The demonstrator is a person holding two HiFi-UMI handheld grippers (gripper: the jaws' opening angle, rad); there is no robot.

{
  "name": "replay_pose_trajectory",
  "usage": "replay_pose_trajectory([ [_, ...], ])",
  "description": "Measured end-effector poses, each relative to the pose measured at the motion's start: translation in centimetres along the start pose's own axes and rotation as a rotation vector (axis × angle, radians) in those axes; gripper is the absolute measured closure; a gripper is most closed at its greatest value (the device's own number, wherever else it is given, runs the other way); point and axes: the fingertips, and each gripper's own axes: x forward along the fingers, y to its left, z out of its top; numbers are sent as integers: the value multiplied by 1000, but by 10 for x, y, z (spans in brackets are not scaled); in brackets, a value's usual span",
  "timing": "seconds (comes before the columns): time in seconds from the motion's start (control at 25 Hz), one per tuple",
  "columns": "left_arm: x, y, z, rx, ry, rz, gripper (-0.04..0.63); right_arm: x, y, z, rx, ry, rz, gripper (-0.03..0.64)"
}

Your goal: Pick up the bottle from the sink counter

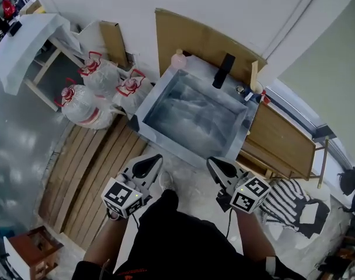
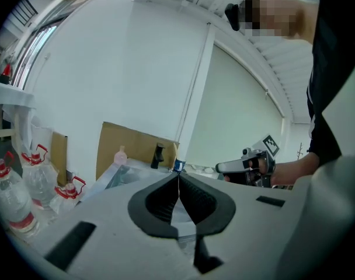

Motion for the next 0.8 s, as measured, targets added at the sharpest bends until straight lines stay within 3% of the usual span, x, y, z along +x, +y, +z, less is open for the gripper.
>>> replay_pose_trajectory([
  [0.24,28,58,11,3,58,-12,574,67,-32,28,-18,9,-28,614],
  [0.4,43,88,11,21,54,-43,574,99,-49,43,-35,8,-45,614],
  [0.8,71,121,4,-38,75,-25,574,155,-98,65,-62,-2,-67,612],
])
